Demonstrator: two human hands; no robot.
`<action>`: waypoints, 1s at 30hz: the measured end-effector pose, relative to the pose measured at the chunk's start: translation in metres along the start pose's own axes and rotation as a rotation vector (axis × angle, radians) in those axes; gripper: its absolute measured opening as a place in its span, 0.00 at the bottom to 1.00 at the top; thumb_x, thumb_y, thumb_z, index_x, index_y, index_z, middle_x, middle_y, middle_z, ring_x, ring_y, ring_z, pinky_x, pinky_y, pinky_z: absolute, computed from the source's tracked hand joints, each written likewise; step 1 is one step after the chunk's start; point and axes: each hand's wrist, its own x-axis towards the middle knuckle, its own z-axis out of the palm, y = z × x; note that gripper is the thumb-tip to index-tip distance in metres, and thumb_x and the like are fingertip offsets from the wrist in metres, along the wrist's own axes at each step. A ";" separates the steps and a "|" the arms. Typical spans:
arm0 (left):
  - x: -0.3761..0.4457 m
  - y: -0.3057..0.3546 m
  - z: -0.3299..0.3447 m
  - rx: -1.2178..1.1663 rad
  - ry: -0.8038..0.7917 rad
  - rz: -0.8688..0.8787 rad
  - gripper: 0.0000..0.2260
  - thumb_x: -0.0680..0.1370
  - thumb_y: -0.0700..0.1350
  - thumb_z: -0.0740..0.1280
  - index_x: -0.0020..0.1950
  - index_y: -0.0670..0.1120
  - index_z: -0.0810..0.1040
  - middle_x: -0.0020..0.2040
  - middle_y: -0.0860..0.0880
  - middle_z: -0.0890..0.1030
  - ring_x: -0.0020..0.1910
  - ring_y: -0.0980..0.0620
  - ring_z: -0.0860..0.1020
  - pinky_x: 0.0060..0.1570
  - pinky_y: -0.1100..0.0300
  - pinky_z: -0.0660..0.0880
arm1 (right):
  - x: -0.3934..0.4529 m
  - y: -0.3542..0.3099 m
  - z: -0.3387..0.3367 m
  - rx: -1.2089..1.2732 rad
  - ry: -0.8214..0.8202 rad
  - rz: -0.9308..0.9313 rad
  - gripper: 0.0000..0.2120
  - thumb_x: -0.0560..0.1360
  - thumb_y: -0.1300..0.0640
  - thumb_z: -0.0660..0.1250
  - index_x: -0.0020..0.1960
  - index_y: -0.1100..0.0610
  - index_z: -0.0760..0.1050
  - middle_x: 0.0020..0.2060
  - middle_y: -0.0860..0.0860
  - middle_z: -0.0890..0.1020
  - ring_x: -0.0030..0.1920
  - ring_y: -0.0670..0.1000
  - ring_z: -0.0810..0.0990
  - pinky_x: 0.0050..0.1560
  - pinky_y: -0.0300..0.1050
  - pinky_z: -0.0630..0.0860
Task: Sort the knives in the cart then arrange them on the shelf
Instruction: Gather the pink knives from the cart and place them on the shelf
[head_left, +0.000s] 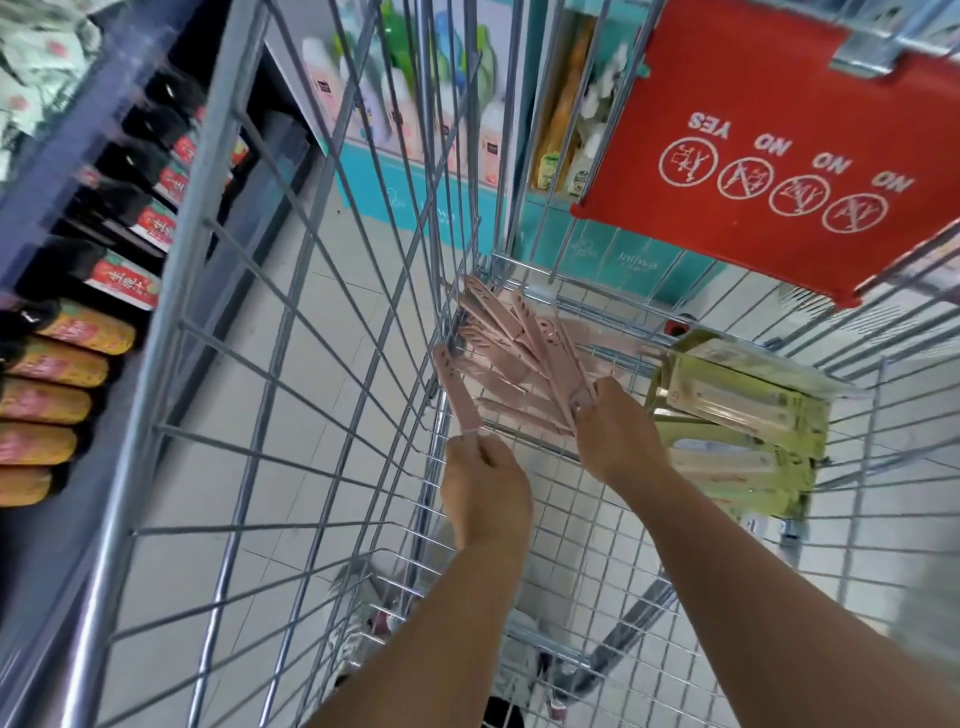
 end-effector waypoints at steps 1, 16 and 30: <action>0.003 0.002 0.002 -0.003 0.001 0.001 0.11 0.82 0.44 0.55 0.43 0.41 0.69 0.31 0.49 0.69 0.28 0.55 0.66 0.22 0.65 0.59 | 0.000 0.001 0.000 0.010 -0.003 0.011 0.10 0.80 0.59 0.57 0.60 0.61 0.68 0.46 0.55 0.75 0.44 0.55 0.71 0.43 0.45 0.66; 0.011 -0.001 0.047 -0.114 -0.236 -0.133 0.11 0.76 0.44 0.60 0.47 0.44 0.82 0.41 0.42 0.83 0.44 0.40 0.81 0.44 0.49 0.80 | 0.008 0.016 0.018 0.021 0.056 0.013 0.07 0.79 0.59 0.57 0.56 0.57 0.69 0.45 0.55 0.76 0.46 0.58 0.73 0.44 0.47 0.68; 0.024 0.013 0.035 0.099 -0.283 -0.018 0.14 0.82 0.43 0.55 0.60 0.37 0.75 0.54 0.39 0.78 0.52 0.42 0.78 0.43 0.55 0.76 | -0.004 0.011 0.020 0.221 -0.044 -0.018 0.06 0.78 0.59 0.58 0.54 0.56 0.68 0.44 0.53 0.78 0.44 0.55 0.76 0.39 0.47 0.69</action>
